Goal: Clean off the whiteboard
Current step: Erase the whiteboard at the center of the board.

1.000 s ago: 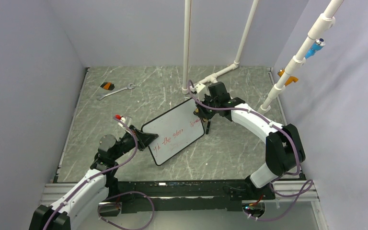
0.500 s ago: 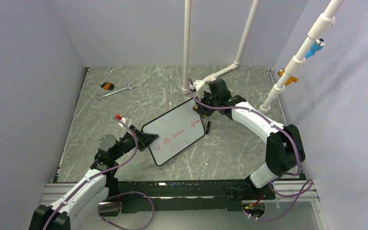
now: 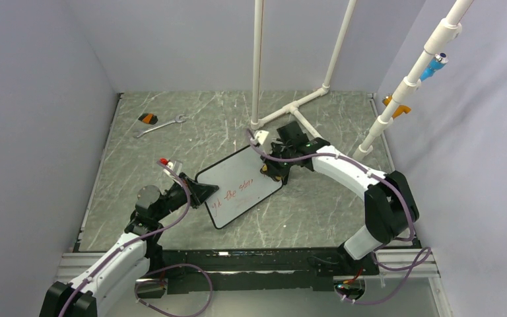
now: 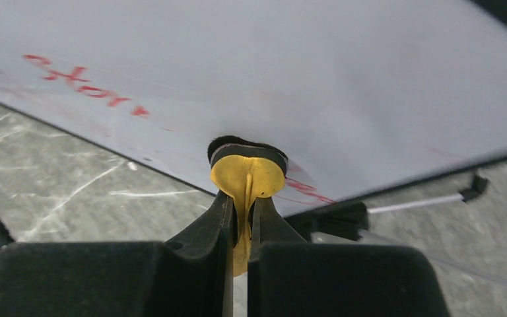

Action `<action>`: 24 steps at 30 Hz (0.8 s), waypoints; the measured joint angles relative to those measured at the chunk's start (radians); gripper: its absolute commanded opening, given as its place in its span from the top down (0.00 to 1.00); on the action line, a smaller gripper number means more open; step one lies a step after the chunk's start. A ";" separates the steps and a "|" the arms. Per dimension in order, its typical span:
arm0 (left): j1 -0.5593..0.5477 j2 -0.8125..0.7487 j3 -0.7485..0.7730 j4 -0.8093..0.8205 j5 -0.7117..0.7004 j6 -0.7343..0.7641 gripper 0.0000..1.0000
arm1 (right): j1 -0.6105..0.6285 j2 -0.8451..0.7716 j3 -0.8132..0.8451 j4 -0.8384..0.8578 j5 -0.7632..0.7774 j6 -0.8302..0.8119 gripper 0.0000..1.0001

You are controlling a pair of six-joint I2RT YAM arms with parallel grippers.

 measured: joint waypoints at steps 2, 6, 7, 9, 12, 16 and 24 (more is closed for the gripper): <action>0.000 0.000 0.000 0.000 0.002 0.001 1.00 | 0.045 0.000 0.002 -0.021 -0.007 -0.006 1.00; -0.001 0.006 0.000 0.006 0.010 0.008 1.00 | 0.144 0.020 0.064 -0.090 -0.014 -0.013 1.00; -0.001 0.007 0.000 0.007 0.010 0.008 1.00 | 0.161 0.027 0.087 -0.104 -0.014 -0.012 1.00; -0.001 0.009 0.000 0.007 0.010 0.008 1.00 | 0.196 0.046 0.150 -0.122 -0.011 -0.002 1.00; -0.001 0.006 0.000 0.004 0.008 0.004 1.00 | 0.222 0.061 0.222 -0.124 0.016 0.034 1.00; -0.001 0.003 0.000 -0.002 0.000 -0.008 1.00 | 0.196 0.058 0.232 -0.090 0.063 0.095 1.00; -0.003 0.003 0.000 -0.003 0.001 -0.024 1.00 | -0.037 0.004 0.093 0.064 0.175 0.142 1.00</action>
